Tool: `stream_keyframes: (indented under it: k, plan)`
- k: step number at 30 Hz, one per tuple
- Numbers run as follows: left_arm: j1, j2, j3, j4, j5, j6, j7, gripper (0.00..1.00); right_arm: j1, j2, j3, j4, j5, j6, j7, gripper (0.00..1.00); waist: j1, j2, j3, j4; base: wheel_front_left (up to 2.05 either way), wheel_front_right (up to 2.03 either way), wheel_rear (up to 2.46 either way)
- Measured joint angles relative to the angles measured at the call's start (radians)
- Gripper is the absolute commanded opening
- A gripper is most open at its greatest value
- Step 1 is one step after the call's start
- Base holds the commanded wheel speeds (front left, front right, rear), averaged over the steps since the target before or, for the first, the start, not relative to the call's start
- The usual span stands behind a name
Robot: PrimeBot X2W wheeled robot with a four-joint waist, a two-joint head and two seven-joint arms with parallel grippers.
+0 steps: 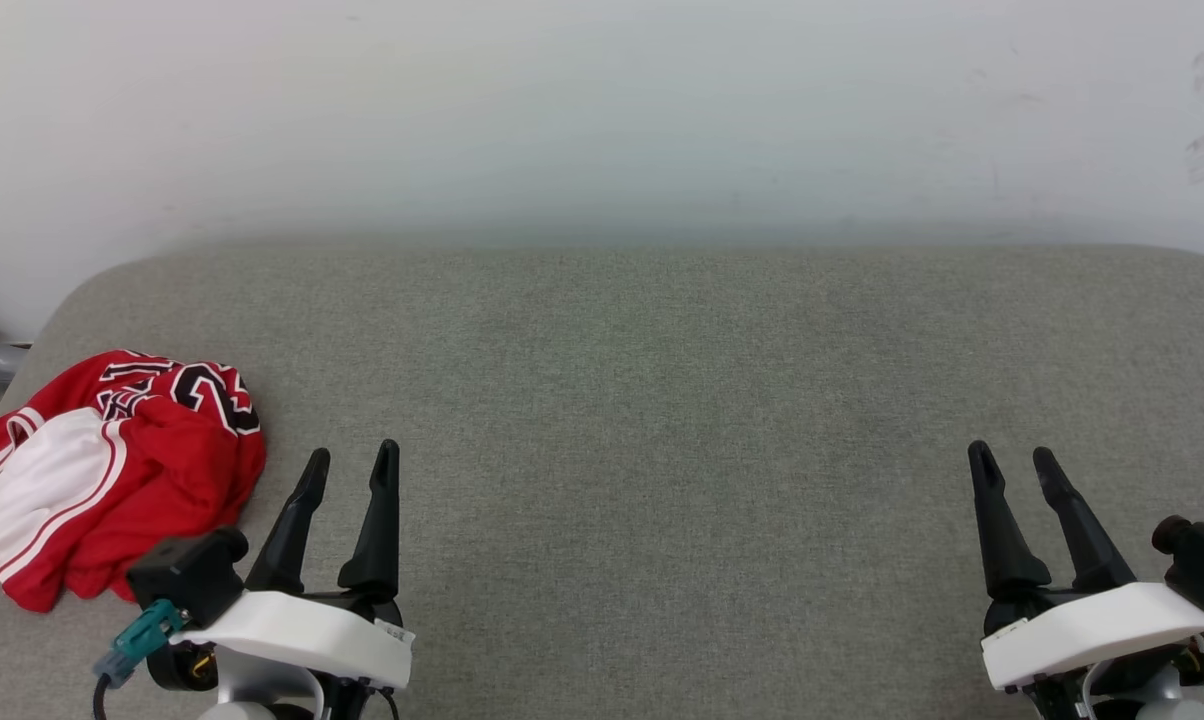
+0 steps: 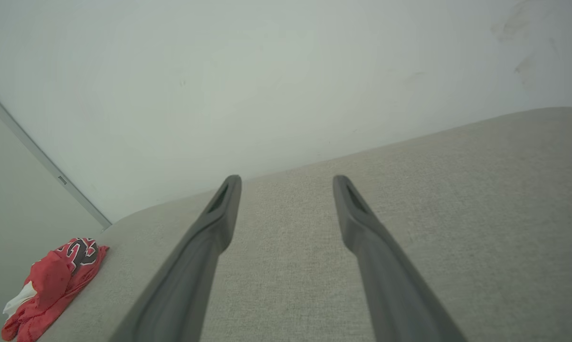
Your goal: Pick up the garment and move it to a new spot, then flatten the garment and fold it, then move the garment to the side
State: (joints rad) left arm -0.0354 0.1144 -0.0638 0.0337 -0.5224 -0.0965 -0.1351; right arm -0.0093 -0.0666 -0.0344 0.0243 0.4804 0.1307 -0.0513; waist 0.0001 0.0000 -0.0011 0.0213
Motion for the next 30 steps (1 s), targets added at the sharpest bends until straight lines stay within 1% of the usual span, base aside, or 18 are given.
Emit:
stream_keyframes:
  k: [16, 30]
  plan:
    - [0.012, 0.029, -0.04, 0.023, 0.154, 0.034, -0.038, 1.0, 0.021, 0.005, -0.016, -0.029, -0.198, 0.0, 0.0, 1.0, 0.0, 0.0, -0.002, 0.01, 0.0, 0.0, 0.0]
    - [0.013, 0.033, -0.061, 0.043, 0.25, 0.032, -0.071, 1.0, 0.031, 0.013, -0.025, -0.043, -0.308, 0.0, -0.006, 1.0, 0.0, 0.0, -0.001, 0.018, 0.0, 0.0, 0.0]
